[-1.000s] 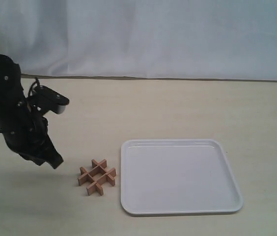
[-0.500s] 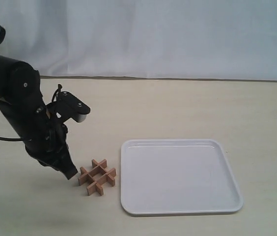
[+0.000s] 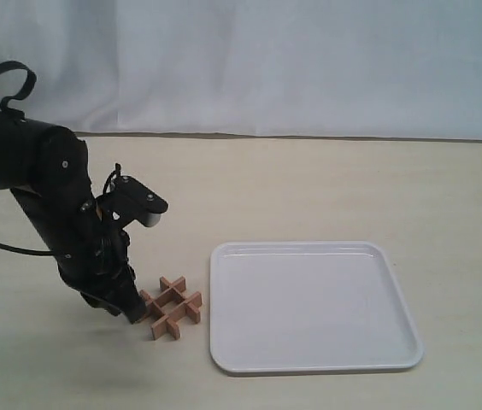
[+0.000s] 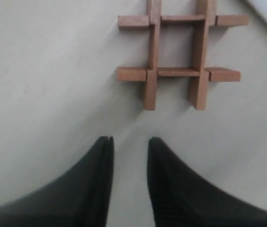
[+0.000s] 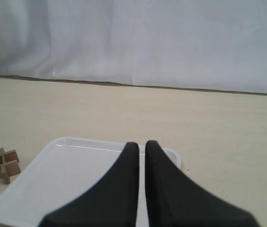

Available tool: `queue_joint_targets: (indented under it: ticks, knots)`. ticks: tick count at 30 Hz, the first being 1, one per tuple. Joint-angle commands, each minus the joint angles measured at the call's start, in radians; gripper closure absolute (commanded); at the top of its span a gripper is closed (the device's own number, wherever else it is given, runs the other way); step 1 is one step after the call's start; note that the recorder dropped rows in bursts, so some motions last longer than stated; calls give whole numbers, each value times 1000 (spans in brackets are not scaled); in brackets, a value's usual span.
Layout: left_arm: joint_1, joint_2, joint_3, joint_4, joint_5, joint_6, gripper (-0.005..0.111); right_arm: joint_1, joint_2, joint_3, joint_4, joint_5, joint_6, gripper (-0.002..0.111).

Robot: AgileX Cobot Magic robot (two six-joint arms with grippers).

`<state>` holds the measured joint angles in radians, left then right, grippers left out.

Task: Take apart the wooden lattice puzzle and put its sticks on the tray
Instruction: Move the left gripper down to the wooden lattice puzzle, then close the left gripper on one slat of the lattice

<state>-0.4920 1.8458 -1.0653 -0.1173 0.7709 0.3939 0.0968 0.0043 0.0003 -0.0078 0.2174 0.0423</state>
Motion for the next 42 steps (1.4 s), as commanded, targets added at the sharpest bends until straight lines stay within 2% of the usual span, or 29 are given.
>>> queue_joint_targets:
  ticks: [1,11,23,30,42]
  knots:
    - [-15,21,-6,-18,-33,9,65,-1,-4,0,-1,-5,-5,104]
    - [-102,21,-6,13,-85,17,63,-1,-4,0,-1,-5,-5,104]
    - [-102,57,-6,40,-99,-4,64,-1,-4,0,-1,-5,-5,104]
    - [-102,89,-6,117,-110,-54,64,-1,-4,0,-1,-5,-5,104]
    - [-102,56,-7,137,-107,-54,64,-1,-4,0,-1,-5,-5,104]
